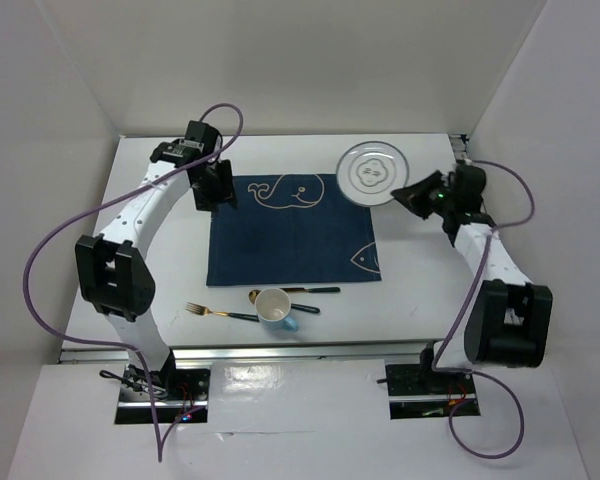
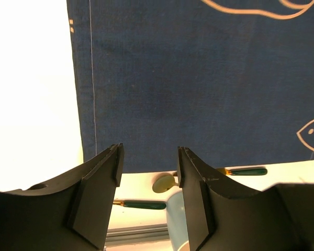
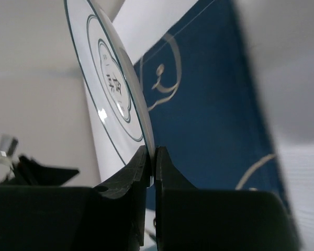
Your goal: Set the dinner table for one person
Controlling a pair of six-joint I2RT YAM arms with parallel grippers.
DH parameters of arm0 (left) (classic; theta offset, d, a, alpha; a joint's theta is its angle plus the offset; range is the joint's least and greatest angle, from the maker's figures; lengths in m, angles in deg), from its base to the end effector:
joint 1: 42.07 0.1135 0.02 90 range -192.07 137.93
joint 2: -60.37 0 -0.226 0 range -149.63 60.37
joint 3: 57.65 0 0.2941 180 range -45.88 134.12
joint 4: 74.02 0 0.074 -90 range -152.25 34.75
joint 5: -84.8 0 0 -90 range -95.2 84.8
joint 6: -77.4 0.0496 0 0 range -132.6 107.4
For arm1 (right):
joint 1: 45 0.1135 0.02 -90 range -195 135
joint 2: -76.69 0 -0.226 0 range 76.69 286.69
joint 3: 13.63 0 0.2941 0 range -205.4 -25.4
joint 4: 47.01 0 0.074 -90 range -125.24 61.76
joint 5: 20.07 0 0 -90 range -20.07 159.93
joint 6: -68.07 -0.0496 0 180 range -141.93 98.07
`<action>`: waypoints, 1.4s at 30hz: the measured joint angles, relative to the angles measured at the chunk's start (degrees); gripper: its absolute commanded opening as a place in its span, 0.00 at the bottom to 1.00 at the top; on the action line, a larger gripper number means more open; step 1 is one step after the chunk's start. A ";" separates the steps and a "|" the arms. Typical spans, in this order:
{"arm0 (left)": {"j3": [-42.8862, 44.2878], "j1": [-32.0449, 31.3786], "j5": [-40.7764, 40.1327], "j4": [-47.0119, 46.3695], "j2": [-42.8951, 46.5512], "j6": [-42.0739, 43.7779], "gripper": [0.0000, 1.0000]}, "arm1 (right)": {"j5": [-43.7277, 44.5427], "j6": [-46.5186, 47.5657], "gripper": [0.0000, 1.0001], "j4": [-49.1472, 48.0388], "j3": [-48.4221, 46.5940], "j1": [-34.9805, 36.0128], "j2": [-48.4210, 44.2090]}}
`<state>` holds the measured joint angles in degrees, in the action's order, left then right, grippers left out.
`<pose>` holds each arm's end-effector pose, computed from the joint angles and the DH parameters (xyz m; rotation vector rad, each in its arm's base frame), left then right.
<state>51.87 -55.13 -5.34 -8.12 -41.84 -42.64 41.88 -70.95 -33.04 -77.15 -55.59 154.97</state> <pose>0.4130 -0.0957 0.2663 -0.3874 2.5893 -0.2674 0.3599 -0.0436 0.2032 0.7792 1.9894 0.9105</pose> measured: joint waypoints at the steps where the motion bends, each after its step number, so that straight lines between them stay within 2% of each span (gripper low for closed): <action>1: 0.15 0.00 -0.02 0.02 0.37 -0.04 0.62 | -0.17 0.13 0.00 -0.17 -1.68 3.02 1.70; 6: 0.17 0.00 -1.73 1.20 3.98 -0.35 0.62 | -1.49 0.63 0.00 -0.04 -8.07 17.09 12.15; 9: 0.17 0.02 -3.10 1.49 6.75 -0.57 0.62 | -1.81 0.70 0.00 0.17 -10.62 21.75 18.03; 16: -0.61 0.50 -4.55 1.57 13.88 -1.88 0.62 | -2.34 0.92 0.00 2.16 -17.92 25.92 29.94; 24: -2.54 0.57 -4.74 1.75 14.43 -1.90 0.62 | -2.89 -0.15 0.00 2.56 -18.34 27.34 35.43; 26: -2.67 0.57 -4.76 2.01 14.43 -1.90 0.62 | -3.15 -0.44 0.10 2.78 -18.40 27.34 37.18; 27: -2.67 0.57 -4.76 2.01 14.43 -1.90 0.62 | -3.43 -0.66 0.18 2.97 -18.47 27.34 38.01; 28: -2.67 0.57 -4.74 1.99 14.43 -1.90 0.62 | -3.91 -0.92 0.37 3.06 -18.51 27.32 38.66; 30: -2.67 0.57 -4.72 1.99 14.43 -1.90 0.62 | -3.54 -0.92 0.61 3.96 -18.99 27.45 39.26; 31: -2.67 0.57 -4.74 1.99 14.43 -1.90 0.62 | -3.48 -1.29 0.67 4.63 -19.12 27.50 39.30; 32: -2.67 0.57 -4.72 1.99 14.43 -1.90 0.62 | -4.00 -1.14 0.79 4.83 -19.61 27.52 39.06; 33: -2.67 0.57 -4.70 1.99 14.43 -1.88 0.62 | -3.26 -1.01 0.85 5.31 -20.06 27.76 38.53; 35: -2.67 0.57 -4.72 1.99 14.43 -1.88 0.62 | -0.57 0.33 0.91 7.06 -20.52 28.22 36.94; 39: -2.67 0.90 -4.72 2.05 14.43 -1.86 0.62 | 6.32 3.15 0.91 13.42 -20.59 28.46 32.22; 42: -2.67 1.20 -5.73 2.08 14.43 -1.57 0.62 | 11.63 6.73 0.94 18.95 -20.59 28.59 25.38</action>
<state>49.21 -53.93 -11.07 -6.04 -27.42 -44.22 53.51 -64.22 -14.09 -97.74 -27.00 180.35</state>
